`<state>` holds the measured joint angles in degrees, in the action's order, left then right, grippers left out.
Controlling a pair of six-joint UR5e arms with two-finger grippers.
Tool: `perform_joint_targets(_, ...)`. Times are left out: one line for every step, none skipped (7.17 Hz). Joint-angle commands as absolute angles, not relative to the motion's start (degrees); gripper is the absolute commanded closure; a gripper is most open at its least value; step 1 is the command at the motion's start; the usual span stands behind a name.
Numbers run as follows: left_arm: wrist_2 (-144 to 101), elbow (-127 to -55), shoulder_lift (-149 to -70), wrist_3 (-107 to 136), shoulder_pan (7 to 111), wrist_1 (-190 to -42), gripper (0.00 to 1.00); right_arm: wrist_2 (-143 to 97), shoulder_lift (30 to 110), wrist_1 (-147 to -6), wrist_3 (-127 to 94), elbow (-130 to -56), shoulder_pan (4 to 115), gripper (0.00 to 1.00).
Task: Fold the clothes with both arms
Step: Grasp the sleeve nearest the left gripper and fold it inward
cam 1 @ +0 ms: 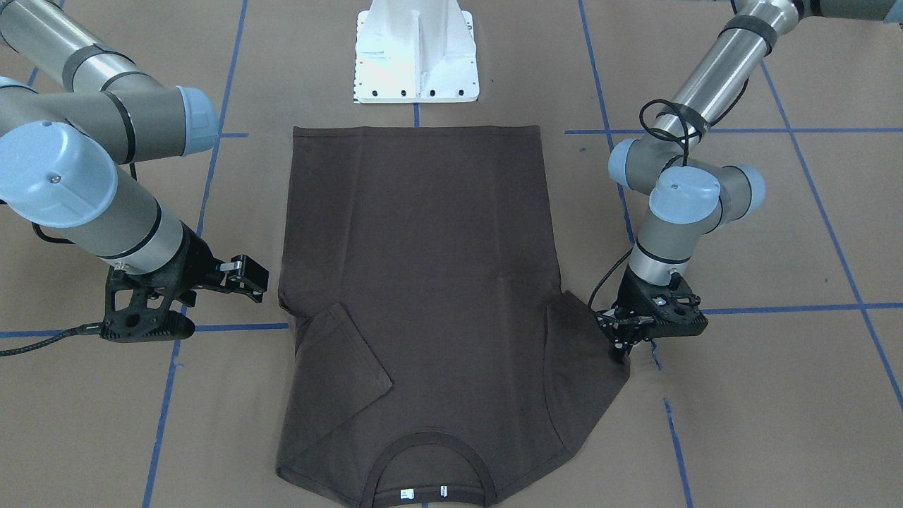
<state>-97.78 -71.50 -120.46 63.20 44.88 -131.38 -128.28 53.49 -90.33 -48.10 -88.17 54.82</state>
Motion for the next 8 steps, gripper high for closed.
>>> perform_joint_targets(-97.9,-73.6,-125.4,63.2,44.9,-122.5,1.0,-128.2,53.6,-90.3,-48.3,-88.3,54.7,0.0)
perform_joint_targets(-98.0,-73.8,-129.1,63.5,44.9,-118.7,1.0,-128.2,53.7,-90.3,-48.4,-88.3,54.6,0.0)
perform_joint_targets(-98.2,-73.7,-132.5,64.2,44.8,-115.8,1.0,-128.2,53.7,-90.3,-48.5,-88.3,54.5,0.0)
perform_joint_targets(-98.3,-73.2,-135.6,66.2,44.7,-114.4,1.0,-128.1,53.9,-90.0,-48.7,-88.5,54.4,0.0)
perform_joint_targets(-98.2,-70.0,-138.2,68.7,42.9,-114.5,1.0,-128.1,54.7,-88.6,-48.7,-88.6,54.4,0.0)
perform_joint_targets(-98.0,-67.9,-139.7,69.9,41.6,-115.0,1.0,-128.1,55.4,-87.5,-48.7,-88.6,54.3,0.0)
perform_joint_targets(-98.0,-67.7,-139.9,70.9,40.7,-115.2,1.0,-128.1,55.5,-87.5,-48.7,-88.6,54.3,0.0)
perform_joint_targets(-98.0,-67.6,-140.5,71.0,40.3,-115.3,1.0,-128.1,55.5,-87.5,-48.7,-88.6,54.3,0.0)
